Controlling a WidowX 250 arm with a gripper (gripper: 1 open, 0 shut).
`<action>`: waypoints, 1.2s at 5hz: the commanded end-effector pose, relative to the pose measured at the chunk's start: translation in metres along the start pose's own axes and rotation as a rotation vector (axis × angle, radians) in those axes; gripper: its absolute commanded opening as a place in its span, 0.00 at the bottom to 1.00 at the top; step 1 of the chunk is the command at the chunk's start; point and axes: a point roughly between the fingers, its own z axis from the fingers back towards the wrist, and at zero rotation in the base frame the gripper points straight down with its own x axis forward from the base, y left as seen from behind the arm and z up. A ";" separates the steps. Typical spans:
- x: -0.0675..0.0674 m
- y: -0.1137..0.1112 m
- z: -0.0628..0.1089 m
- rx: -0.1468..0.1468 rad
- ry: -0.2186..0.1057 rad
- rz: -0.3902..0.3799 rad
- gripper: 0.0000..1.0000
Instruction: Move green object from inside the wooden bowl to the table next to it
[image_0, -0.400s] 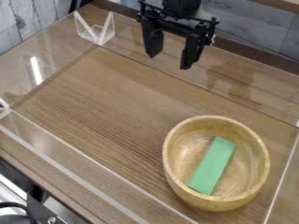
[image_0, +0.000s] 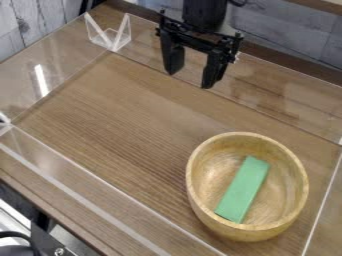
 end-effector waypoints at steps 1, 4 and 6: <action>0.001 -0.009 0.021 0.001 -0.049 0.020 1.00; 0.002 -0.016 0.035 0.027 -0.099 0.067 1.00; 0.003 0.003 0.023 0.048 -0.113 0.122 1.00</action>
